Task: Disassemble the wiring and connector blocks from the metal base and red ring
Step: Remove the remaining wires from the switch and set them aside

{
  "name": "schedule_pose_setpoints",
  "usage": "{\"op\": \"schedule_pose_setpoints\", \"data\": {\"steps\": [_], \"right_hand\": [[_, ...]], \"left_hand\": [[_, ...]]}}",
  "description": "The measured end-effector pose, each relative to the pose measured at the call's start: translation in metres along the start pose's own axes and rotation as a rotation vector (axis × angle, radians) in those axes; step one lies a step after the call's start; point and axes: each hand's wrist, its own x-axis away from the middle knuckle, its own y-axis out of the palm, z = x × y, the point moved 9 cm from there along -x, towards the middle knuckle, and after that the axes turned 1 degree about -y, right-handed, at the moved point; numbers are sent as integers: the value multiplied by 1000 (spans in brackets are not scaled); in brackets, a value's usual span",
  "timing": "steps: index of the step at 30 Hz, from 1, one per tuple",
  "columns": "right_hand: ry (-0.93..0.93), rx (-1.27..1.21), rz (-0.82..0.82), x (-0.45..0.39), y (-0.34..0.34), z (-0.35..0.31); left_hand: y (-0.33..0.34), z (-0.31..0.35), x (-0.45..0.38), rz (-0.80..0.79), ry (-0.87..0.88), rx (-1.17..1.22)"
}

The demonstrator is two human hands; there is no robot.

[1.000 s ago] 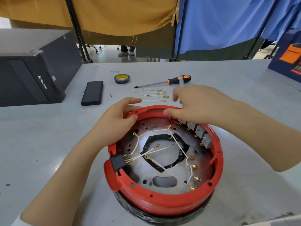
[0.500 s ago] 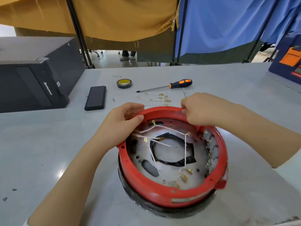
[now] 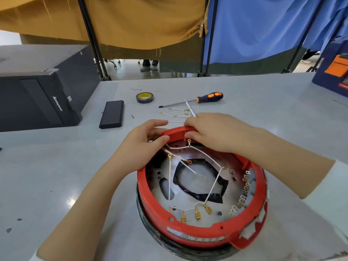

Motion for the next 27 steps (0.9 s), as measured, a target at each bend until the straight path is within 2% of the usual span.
{"op": "schedule_pose_setpoints", "data": {"steps": [3, 7, 11, 15, 18, 20, 24, 27], "right_hand": [[-14, 18, 4, -11, 5, 2], [103, 39, -29, -7, 7, 22], [223, 25, -157, 11, 15, 38], [278, 53, -260, 29, 14, 42], [230, 125, -126, 30, 3, 35], [168, 56, 8, 25, -4, 24], [8, -376, 233, 20, -19, 4], [-115, -744, 320, 18, -24, -5]], "left_hand": [[0, 0, -1, 8, 4, 13], [-8, 0, -3, 37, -1, 12], [-14, 1, -1, 72, 6, -11], [-6, 5, 0, 25, 32, -95], [-5, 7, 0, 21, 53, -169], [-6, 7, 1, 27, 54, -170], [-6, 10, 2, 42, 42, -215], [-7, 13, 3, 58, 34, -271]]}}
